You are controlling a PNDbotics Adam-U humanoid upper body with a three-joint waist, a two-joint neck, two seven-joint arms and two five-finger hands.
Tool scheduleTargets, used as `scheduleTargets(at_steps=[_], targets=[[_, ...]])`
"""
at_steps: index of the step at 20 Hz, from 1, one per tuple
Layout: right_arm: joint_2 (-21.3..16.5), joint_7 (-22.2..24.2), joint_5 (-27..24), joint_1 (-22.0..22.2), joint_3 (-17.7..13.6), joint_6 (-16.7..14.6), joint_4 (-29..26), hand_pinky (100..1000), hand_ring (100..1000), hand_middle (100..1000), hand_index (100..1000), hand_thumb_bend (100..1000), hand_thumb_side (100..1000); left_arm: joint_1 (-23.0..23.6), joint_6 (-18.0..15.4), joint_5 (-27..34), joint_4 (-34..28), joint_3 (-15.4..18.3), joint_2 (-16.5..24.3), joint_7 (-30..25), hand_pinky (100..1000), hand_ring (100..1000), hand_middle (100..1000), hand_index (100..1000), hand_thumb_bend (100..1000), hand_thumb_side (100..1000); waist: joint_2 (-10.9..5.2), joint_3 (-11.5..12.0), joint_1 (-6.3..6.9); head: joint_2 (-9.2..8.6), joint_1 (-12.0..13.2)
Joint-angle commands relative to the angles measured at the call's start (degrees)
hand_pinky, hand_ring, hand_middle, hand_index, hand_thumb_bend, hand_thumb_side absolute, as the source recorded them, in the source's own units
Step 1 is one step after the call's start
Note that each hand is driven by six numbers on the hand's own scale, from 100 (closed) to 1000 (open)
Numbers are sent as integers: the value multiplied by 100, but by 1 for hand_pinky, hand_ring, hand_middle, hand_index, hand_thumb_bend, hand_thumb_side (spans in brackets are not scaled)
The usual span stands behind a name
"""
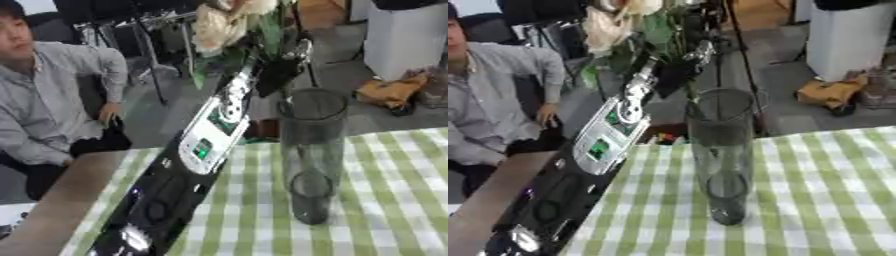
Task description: Arrange flowers into the vase.
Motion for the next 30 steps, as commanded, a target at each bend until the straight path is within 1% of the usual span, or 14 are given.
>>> scheduleTargets(at_steps=[1, 3, 6, 8, 13, 17, 21, 22, 23, 28, 30], targets=[[-70, -45, 37, -51, -51, -8, -89, 747, 816, 811, 834, 100, 1000, -87, -16, 97, -108, 61, 151, 14, 532, 789, 759, 930, 162, 748, -190, -8, -43, -36, 1], [-72, -56, 44, -53, -48, -6, -89, 747, 817, 812, 835, 100, 1000, -79, -45, 156, -103, 47, 157, 35, 538, 793, 769, 951, 220, 798, -183, -6, -42, -37, 0], [-77, -69, 52, -51, -46, 1, -89, 747, 816, 811, 835, 100, 1000, -87, -68, 202, -95, 17, 169, -24, 554, 805, 788, 978, 246, 818, -182, 4, -34, -21, -8], [-79, -76, 55, -48, -41, 2, -89, 746, 816, 811, 834, 100, 1000, -95, -25, 230, -79, -7, 184, -171, 576, 818, 805, 1000, 244, 816, -197, 19, -26, 8, -18], [-60, -108, 57, -32, -32, -9, -89, 745, 814, 810, 834, 100, 1000, -100, 173, 173, -71, -34, 249, -631, 649, 862, 857, 1000, 286, 833, -255, 48, 1, 51, -38], [-49, -126, 64, -22, -26, -16, -89, 744, 813, 809, 834, 100, 1000, -96, 327, 119, -42, -17, 280, -962, 671, 882, 882, 1000, 280, 837, -297, 56, 17, 48, -25], [-49, -153, 74, 1, -27, -13, -89, 743, 813, 809, 834, 100, 1000, -90, 435, -22, -27, -25, 318, -1234, 680, 888, 889, 1000, 238, 825, -329, 77, 31, 72, -32], [-49, -159, 78, 8, -27, -11, -89, 743, 813, 809, 833, 100, 1000, -90, 453, -62, -29, -26, 332, -1284, 682, 888, 889, 1000, 224, 880, -335, 86, 35, 79, -39], [-47, -164, 81, 14, -27, -9, -89, 744, 813, 809, 833, 100, 1000, -92, 462, -92, -37, -25, 347, -1331, 684, 889, 890, 1000, 233, 827, -344, 99, 41, 89, -47], [-40, -178, 97, 34, -22, -4, -89, 744, 813, 808, 833, 100, 1000, -82, 500, -184, -38, -39, 433, -1647, 708, 903, 908, 1000, 234, 832, -380, 142, 77, 140, -79], [-39, -183, 102, 33, -18, -5, -89, 743, 813, 809, 833, 100, 1000, -79, 490, -243, -39, -39, 460, -1786, 719, 910, 917, 1000, 265, 841, -394, 149, 82, 137, -86]])
